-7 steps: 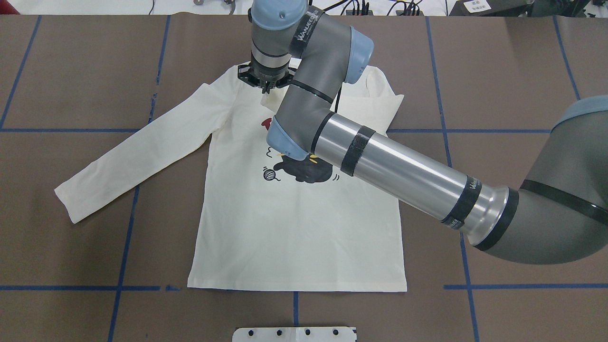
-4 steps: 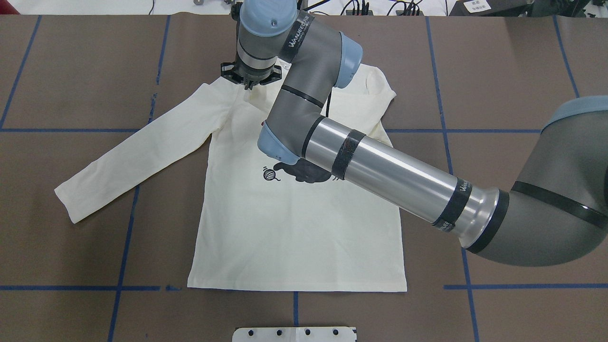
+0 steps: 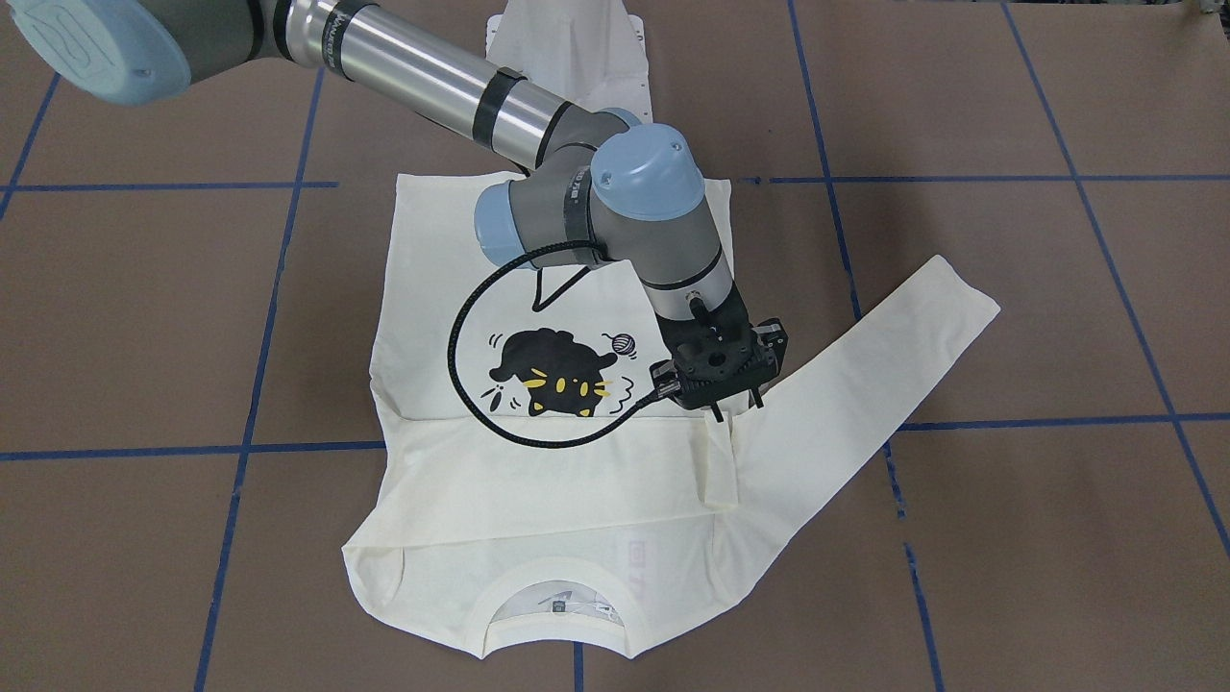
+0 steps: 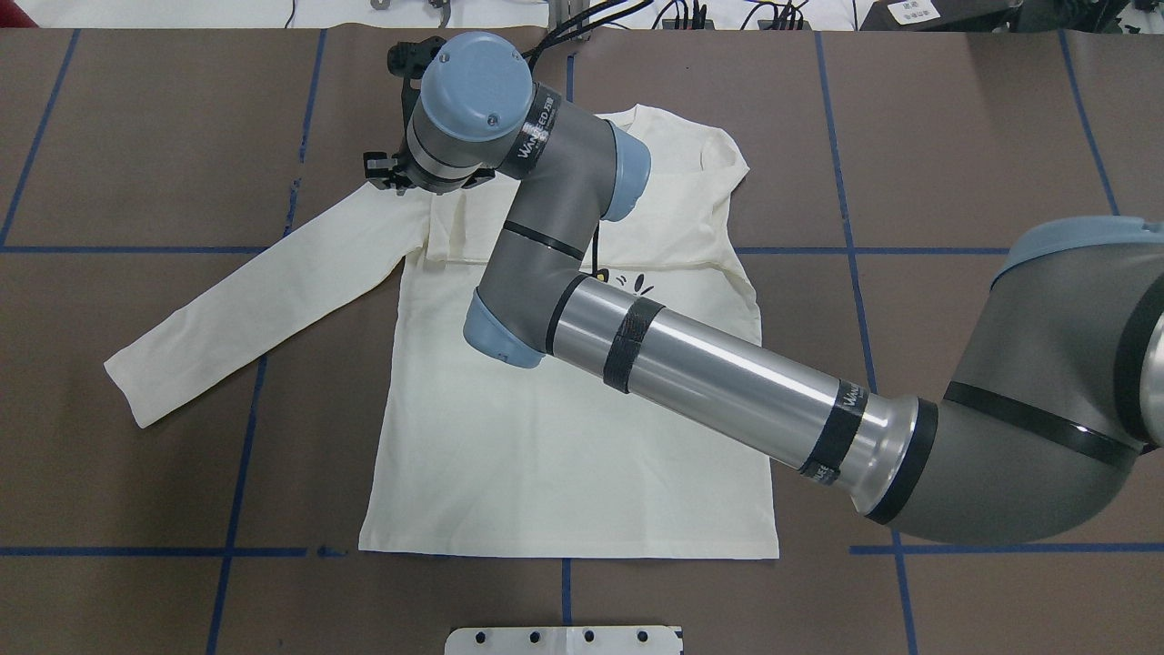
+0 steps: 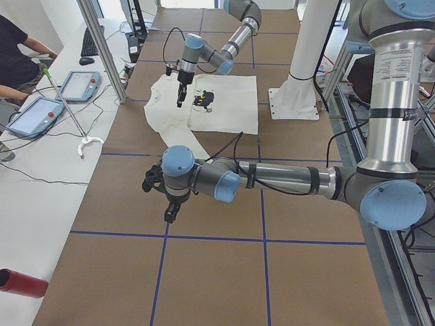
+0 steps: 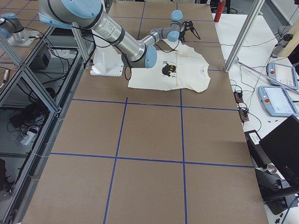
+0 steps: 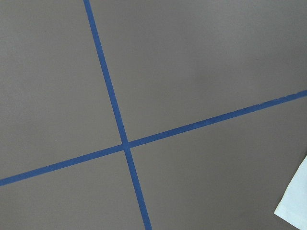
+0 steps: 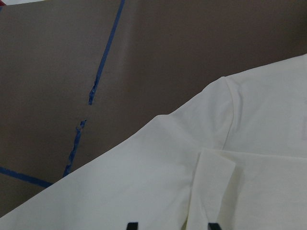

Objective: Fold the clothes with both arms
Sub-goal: 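Fold the held sleeve across the shirt chest toward the other sleeve, then release the sleeve and raise the right gripper away while left gripper approaches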

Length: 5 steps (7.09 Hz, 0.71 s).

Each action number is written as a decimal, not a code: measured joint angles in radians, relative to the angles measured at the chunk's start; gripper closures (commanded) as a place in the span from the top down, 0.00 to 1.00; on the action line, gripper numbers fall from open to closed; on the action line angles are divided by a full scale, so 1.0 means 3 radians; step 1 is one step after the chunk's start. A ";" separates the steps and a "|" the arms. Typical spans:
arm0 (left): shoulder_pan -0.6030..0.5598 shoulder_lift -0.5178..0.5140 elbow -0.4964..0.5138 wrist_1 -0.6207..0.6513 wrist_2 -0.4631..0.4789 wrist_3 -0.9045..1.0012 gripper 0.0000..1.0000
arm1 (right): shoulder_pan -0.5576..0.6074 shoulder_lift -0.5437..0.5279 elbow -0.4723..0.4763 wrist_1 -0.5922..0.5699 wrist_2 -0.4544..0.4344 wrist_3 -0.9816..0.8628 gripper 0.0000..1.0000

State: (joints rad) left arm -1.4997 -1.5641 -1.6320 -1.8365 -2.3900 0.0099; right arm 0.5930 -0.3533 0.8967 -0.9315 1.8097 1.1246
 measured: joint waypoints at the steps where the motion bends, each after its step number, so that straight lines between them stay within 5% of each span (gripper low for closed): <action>1: 0.0000 -0.0004 -0.0001 -0.0005 0.0001 -0.0031 0.99 | -0.0003 0.0001 0.0001 -0.0016 -0.0005 0.0054 1.00; 3: 0.0085 -0.0012 -0.0009 -0.0191 0.0040 -0.0420 0.99 | 0.0001 0.0008 0.0186 -0.0412 0.0023 0.0144 1.00; 5: 0.0453 0.0031 -0.0030 -0.0731 0.0250 -0.1397 0.99 | 0.0162 -0.0053 0.0567 -0.1273 0.0293 0.0072 1.00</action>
State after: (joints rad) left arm -1.3637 -1.5548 -1.6411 -2.0557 -2.3150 -0.4091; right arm 0.6415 -0.3690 1.0668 -1.3135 1.8977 1.1462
